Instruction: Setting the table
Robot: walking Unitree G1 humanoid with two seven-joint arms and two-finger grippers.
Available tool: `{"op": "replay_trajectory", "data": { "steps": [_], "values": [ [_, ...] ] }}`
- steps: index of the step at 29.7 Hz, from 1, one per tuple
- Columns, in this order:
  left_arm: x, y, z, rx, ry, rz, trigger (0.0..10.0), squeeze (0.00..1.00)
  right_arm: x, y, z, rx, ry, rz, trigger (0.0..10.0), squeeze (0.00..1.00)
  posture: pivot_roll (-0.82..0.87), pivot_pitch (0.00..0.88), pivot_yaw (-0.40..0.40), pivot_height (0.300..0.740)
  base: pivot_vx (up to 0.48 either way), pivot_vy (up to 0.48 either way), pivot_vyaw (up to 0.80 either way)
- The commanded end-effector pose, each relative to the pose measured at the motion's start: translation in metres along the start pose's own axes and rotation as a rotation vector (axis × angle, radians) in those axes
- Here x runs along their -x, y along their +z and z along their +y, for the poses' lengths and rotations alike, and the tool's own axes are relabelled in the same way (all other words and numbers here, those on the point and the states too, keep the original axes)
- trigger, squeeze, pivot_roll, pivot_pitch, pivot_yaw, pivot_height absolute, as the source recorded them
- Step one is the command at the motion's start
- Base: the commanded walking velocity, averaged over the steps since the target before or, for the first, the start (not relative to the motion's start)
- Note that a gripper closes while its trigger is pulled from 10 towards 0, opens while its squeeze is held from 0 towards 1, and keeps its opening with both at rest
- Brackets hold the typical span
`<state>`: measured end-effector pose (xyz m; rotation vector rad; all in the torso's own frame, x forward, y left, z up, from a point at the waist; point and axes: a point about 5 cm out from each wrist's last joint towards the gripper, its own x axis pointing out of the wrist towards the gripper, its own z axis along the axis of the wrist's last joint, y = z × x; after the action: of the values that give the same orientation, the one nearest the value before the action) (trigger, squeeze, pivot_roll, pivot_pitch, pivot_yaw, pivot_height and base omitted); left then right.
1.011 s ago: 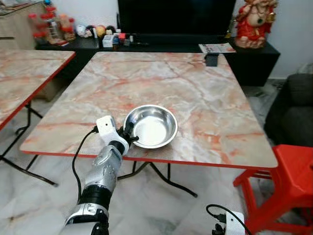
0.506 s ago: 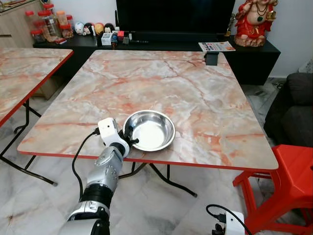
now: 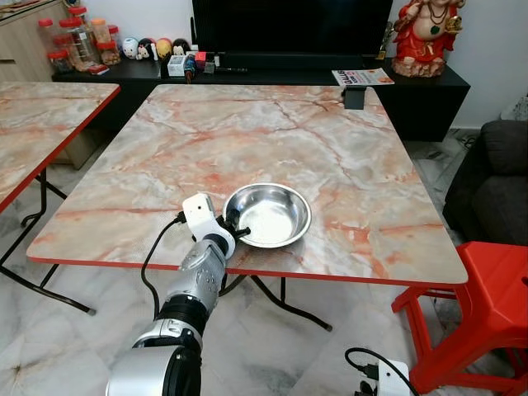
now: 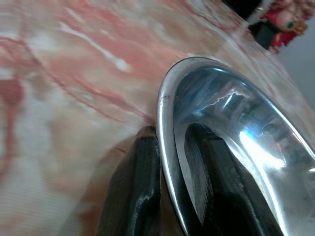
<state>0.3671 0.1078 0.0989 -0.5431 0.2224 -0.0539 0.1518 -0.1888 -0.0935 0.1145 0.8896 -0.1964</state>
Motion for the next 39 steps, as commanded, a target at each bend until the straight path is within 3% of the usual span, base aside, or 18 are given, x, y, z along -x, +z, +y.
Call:
{"op": "replay_trajectory", "data": {
  "steps": [1, 20, 21, 22, 24, 25, 26, 31, 32, 37, 38, 39],
  "values": [
    [-0.002, 0.007, 0.001, 0.01, 0.019, -0.028, 10.0, 0.0, 0.0, -0.001, -0.001, -0.01, -0.011, 0.002, 10.0, 0.0, -0.04, 0.0, 0.02, 0.74, 0.0, 0.0, 0.0],
    [-0.001, 0.003, 0.013, 0.0, 0.074, -0.019, 10.0, 0.0, 0.0, 0.0, -0.003, -0.002, -0.011, -0.001, 10.0, 0.0, -0.05, 0.0, 0.016, 0.74, 0.0, 0.0, 0.0],
    [-0.001, 0.002, 0.013, -0.001, 0.075, -0.018, 10.0, 0.15, 0.0, 0.0, -0.003, -0.003, -0.012, -0.002, 10.0, 0.0, -0.05, 0.0, 0.016, 0.74, 0.0, 0.0, 0.0],
    [-0.001, 0.002, 0.013, -0.003, 0.078, -0.017, 10.0, 0.41, 0.0, 0.001, -0.003, -0.004, -0.012, -0.002, 10.0, 0.0, -0.05, 0.0, 0.016, 0.74, 0.0, 0.0, 0.0],
    [-0.001, 0.003, 0.013, -0.006, 0.082, -0.018, 10.0, 0.41, 0.0, 0.001, -0.004, -0.004, -0.015, -0.001, 10.0, 0.0, -0.05, 0.0, 0.015, 0.74, 0.0, 0.0, 0.0],
    [-0.001, 0.003, 0.013, -0.007, 0.083, -0.018, 10.0, 0.81, 0.0, 0.001, -0.004, -0.004, -0.015, -0.001, 10.0, 0.0, -0.05, 0.0, 0.015, 0.74, 0.0, 0.0, 0.0],
    [-0.001, 0.003, 0.014, -0.009, 0.084, -0.019, 10.0, 1.0, 0.0, 0.001, -0.004, -0.004, -0.015, -0.001, 10.0, 0.0, -0.05, 0.0, 0.015, 0.74, 0.0, 0.0, 0.0],
    [-0.001, 0.004, 0.015, -0.011, 0.091, -0.02, 10.0, 1.0, -0.001, 0.002, -0.004, -0.004, -0.014, -0.003, 10.0, 0.0, -0.05, 0.0, 0.015, 0.74, 0.0, 0.0, 0.0],
    [-0.001, 0.004, 0.016, -0.013, 0.097, -0.019, 10.0, 0.0, -0.001, 0.003, -0.003, -0.004, -0.013, -0.004, 10.0, 0.0, -0.04, 0.0, 0.015, 0.74, 0.0, 0.0, 0.0],
    [-0.001, 0.006, 0.019, -0.015, 0.103, -0.024, 10.0, 0.0, -0.001, 0.004, -0.002, -0.002, -0.011, -0.005, 10.0, 0.0, -0.04, 0.0, 0.013, 0.74, 0.0, 0.0, 0.0],
    [-0.001, 0.006, 0.02, -0.016, 0.103, -0.027, 10.0, 1.0, -0.001, 0.004, -0.002, -0.002, -0.011, -0.005, 10.0, 0.0, -0.04, 0.0, 0.012, 0.74, 0.0, 0.0, 0.0],
    [-0.001, 0.007, 0.021, -0.018, 0.105, -0.03, 10.0, 1.0, -0.001, 0.005, -0.002, -0.002, -0.011, -0.005, 10.0, 0.0, -0.04, 0.0, 0.012, 0.74, 0.0, 0.0, 0.0]
  ]
}}
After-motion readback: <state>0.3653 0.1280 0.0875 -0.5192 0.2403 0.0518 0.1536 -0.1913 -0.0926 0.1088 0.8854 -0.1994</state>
